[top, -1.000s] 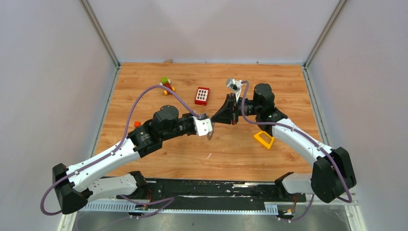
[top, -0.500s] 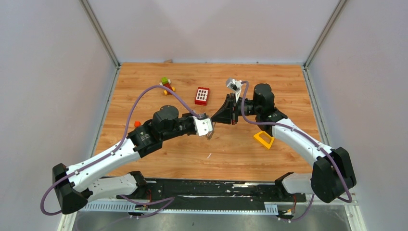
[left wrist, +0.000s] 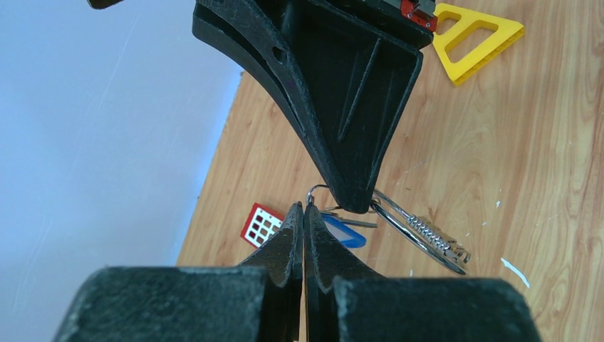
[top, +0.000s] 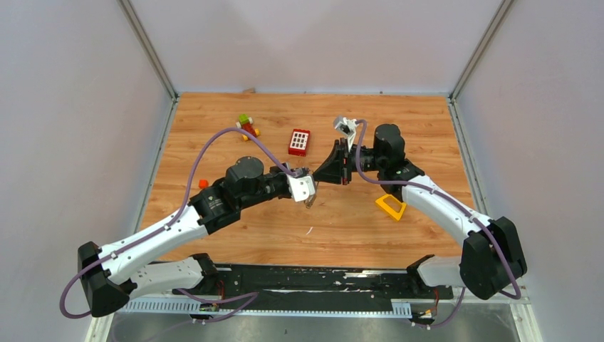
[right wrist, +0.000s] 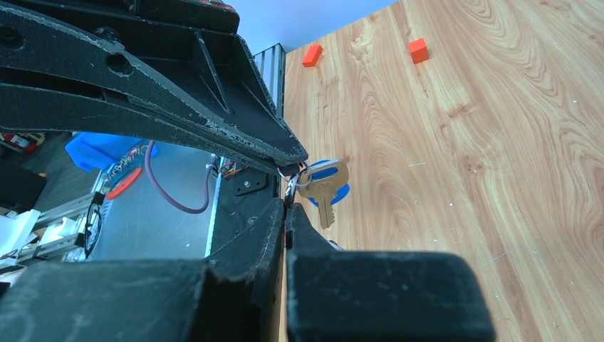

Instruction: Put the keys on the keyring

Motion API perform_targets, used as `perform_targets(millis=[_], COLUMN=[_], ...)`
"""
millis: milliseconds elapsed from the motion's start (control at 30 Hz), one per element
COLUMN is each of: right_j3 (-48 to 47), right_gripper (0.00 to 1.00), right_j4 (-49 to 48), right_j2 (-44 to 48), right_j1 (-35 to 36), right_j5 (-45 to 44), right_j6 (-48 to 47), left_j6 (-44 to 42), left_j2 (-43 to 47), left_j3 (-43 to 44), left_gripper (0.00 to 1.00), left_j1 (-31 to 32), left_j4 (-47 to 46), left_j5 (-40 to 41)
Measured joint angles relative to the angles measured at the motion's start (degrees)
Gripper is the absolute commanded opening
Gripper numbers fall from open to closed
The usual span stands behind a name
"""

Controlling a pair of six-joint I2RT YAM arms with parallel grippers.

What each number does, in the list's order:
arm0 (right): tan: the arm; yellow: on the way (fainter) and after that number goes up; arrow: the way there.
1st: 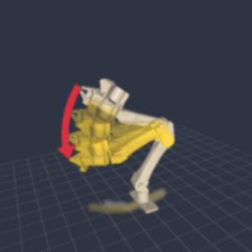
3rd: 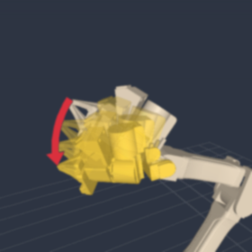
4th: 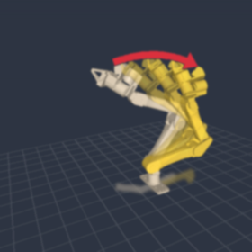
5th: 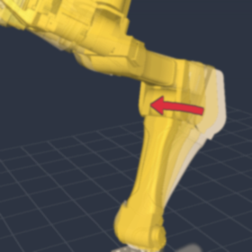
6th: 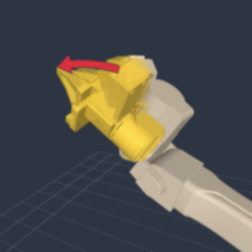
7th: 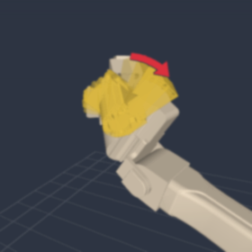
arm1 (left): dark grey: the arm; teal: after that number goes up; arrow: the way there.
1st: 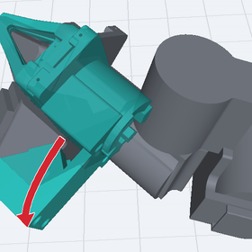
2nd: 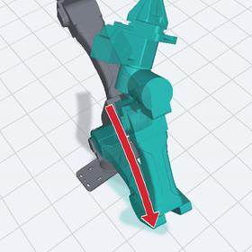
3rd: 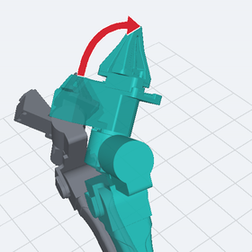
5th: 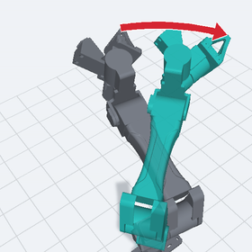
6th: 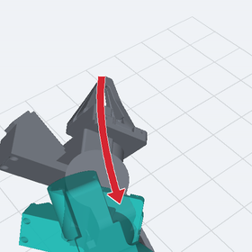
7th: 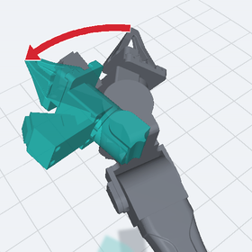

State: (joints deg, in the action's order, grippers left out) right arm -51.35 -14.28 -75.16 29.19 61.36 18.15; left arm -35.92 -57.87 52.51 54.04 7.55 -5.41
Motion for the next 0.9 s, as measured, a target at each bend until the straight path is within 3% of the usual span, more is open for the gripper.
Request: perform_targets(millis=[367,900], right_j3=[0.00,-0.79], right_gripper=[0.00,0.00], right_j4=[1.60,11.85], right_j2=[0.04,2.58], right_j1=[0.02,0.04], right_j5=[-0.26,0.35], right_j6=[-1.68,-15.65], left_j6=[-1.57,-4.28], left_j2=[1.18,1.84], left_j3=[-1.77,-1.90], left_gripper=[0.00,0.00], left_j1=[0.15,0.37], left_j4=[-0.74,1.68], left_j5=[0.42,-3.34])
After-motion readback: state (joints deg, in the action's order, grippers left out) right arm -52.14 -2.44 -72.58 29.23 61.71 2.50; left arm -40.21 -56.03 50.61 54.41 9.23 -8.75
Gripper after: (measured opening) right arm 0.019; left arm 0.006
